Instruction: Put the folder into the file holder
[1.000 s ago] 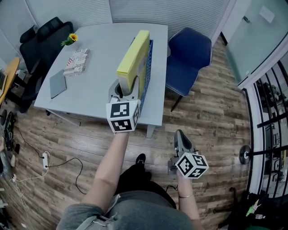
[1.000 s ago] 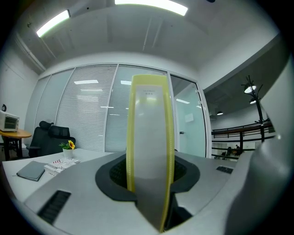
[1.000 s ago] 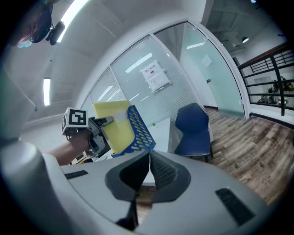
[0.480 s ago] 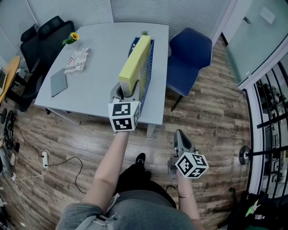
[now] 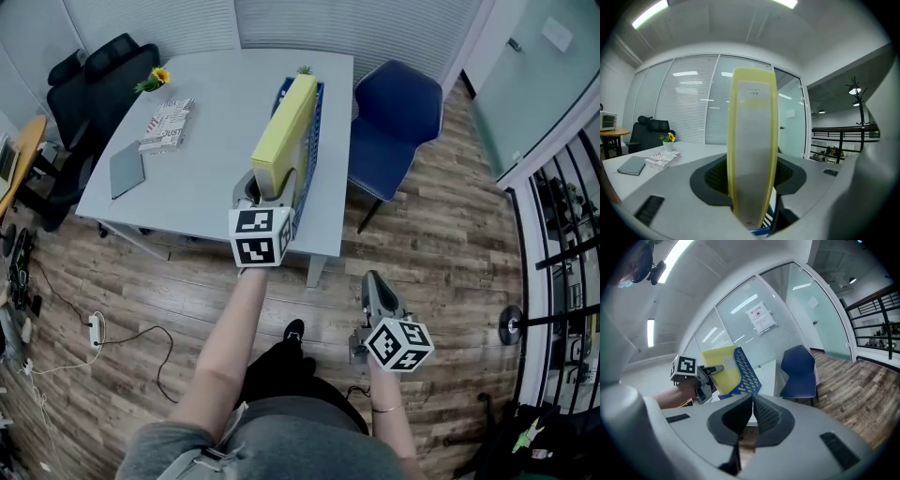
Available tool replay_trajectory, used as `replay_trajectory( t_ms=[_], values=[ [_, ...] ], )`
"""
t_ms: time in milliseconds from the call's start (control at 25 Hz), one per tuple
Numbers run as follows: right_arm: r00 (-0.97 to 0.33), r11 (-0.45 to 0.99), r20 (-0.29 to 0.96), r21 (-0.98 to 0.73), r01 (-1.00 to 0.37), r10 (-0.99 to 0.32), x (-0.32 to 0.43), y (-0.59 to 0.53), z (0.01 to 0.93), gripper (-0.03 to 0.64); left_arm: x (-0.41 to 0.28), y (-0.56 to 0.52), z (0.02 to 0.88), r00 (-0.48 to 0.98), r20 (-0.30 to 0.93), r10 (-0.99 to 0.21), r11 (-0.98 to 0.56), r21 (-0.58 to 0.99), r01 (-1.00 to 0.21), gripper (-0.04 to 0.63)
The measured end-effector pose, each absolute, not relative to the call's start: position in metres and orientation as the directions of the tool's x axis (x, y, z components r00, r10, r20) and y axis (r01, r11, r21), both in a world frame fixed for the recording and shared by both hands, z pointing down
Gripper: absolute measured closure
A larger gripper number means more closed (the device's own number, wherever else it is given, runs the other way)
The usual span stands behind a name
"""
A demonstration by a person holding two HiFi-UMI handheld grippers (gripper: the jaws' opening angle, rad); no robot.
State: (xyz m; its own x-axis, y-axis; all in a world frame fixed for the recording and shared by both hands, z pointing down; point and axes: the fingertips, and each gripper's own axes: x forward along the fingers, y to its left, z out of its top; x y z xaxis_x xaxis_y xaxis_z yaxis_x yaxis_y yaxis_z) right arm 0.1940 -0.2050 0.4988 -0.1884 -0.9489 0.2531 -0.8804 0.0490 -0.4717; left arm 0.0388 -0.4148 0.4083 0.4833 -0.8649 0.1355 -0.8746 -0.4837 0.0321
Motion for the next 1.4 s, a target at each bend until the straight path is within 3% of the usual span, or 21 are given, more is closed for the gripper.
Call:
replay_trajectory(
  t_ms=[680, 1080, 1400],
  values=[
    [-0.225, 0.093, 0.266, -0.431, -0.898, -0.937, 0.178, -0.186, 0.5, 0.623, 0.004, -0.335, 0.495, 0.49, 0.341, -0.802, -0.47, 0.146, -0.871, 0.376],
    [-0.234, 0.111, 0.271, -0.401, -0.909, -0.934, 0.165, -0.171, 0.497, 0.624, -0.004, -0.281, 0.513, 0.546, 0.383, -0.745, -0.534, 0.149, -0.832, 0.535],
    [-0.244, 0.127, 0.268, -0.389, -0.912, -0.932, 0.159, -0.156, 0.495, 0.624, -0.001, -0.247, 0.511, 0.586, 0.372, -0.72, -0.573, 0.16, -0.804, 0.565]
  ],
)
